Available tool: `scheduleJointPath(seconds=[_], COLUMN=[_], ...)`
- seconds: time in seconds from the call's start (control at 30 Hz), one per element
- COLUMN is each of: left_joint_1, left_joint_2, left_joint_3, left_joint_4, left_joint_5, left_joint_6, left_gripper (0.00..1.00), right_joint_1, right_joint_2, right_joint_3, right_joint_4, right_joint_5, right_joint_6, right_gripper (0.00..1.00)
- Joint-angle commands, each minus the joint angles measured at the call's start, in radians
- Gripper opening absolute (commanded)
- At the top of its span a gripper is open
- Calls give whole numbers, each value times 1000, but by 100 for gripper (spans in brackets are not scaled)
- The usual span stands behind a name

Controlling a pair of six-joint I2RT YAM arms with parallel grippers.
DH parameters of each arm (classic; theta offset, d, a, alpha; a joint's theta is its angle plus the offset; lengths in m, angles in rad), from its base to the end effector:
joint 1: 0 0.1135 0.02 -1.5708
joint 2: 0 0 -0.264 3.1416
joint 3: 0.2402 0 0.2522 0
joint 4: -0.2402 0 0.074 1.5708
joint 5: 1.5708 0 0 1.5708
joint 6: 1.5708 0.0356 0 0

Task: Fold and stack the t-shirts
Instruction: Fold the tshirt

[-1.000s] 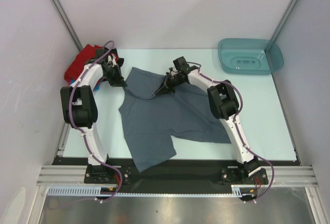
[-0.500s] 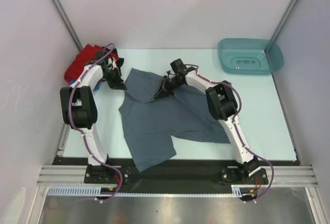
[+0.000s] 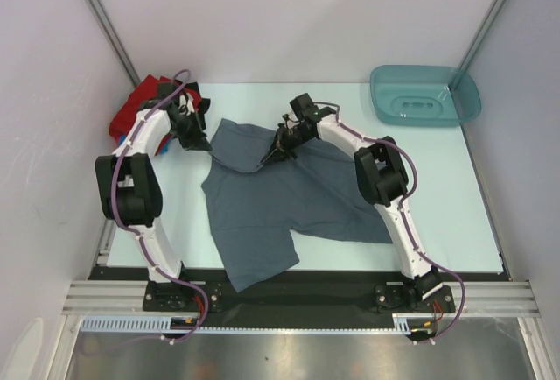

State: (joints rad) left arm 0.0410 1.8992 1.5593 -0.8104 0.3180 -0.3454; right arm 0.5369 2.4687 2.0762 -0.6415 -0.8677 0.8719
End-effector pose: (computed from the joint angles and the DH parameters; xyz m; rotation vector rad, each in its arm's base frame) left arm 0.4002 0.0053 0.2399 -0.4322 2.6955 -0.5207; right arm 0.4375 0.2920 0.1564 -0.1076 -2.6371 -1.3906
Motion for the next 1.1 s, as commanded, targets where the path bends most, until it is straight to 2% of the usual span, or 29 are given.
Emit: scheduleJointPath(seconds=[0.0,0.17,0.27,0.5,0.53,0.6,0.63,0.7,0.83,0.87,1.07], left_joint_1=[-6,-6,-4,-6,-6,-6,-4,-6,-6,-6,-6], left_joint_2=[-71,-89,-100,-91,-89,-83,-78,-74,-80,-81,-94], left_joint_3=[19,2,-2,-19,-21,-19,-16,-11,-15,-12,4], left_joint_4=[-27,-30,-32,-30,-27,-30,-35,-38,-33,-32,-13], left_joint_5=[-7,-20,-26,-22,-20,-22,-20,-23,-25,-28,-7], left_joint_6=[25,22,22,23,22,22,20,20,22,22,10], left_gripper=[0,0,0,0,0,0,2,22,47,58,63], right_joint_1=[5,14,18,15,14,12,9,3,-18,-23,-87], right_joint_2=[-77,-74,-67,-36,-28,-16,-13,-16,-51,-62,-131], right_joint_3=[27,41,104,74,74,76,90,100,101,101,101], right_joint_4=[-52,-60,-133,-196,-207,-248,-265,-306,-326,-333,-368], right_joint_5=[2,-16,9,-10,-7,4,15,55,144,169,355], right_joint_6=[-40,-77,-109,-134,-137,-152,-175,-198,-232,-241,-286], right_gripper=[0,0,0,0,15,34,96,100,100,100,100])
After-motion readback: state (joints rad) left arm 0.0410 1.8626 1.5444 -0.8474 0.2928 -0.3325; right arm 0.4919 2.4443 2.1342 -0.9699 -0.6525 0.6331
